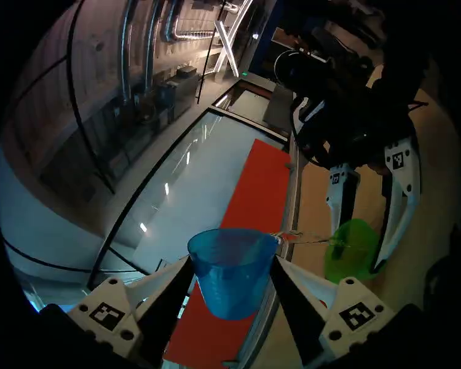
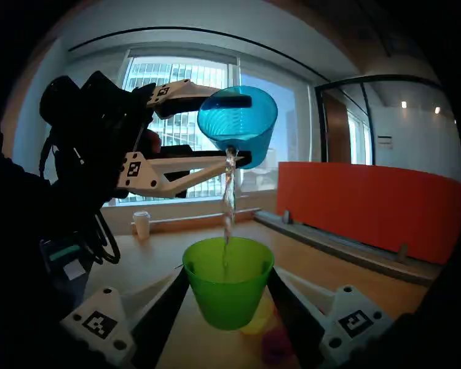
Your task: Pour water
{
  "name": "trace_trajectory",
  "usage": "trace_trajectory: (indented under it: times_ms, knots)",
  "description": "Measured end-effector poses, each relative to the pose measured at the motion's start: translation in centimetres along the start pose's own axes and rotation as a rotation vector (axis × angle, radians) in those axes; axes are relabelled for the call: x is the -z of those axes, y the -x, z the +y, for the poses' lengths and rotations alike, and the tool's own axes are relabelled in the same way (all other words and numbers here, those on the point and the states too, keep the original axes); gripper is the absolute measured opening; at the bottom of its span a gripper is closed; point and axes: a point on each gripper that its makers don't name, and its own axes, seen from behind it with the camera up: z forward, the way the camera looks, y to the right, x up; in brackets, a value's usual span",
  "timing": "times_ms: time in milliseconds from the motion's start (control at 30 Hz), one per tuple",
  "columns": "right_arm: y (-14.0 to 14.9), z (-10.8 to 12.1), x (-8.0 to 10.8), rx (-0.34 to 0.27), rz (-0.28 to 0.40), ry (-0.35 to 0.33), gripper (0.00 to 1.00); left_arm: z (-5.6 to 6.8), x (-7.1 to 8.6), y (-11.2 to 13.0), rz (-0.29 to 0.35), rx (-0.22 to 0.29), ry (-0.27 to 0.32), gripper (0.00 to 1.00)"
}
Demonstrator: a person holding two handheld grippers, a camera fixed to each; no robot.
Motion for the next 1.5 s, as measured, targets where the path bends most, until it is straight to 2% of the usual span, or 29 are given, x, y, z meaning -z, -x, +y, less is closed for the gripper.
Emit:
trace_trajectory:
  times_ms: [967,1500]
  knots:
    - [-0.15,0.13,0.32,0.009,0.002,0.005,0.88,-0.45,0.62,-0.17,-0.002,-0.092,-0.026,0.85]
    - [-0.11,0.14,0.27,0.013,0.001,0.003,0.88,-0.84,0.38,-0.27,0.001,-0.128,-0.016,0.85]
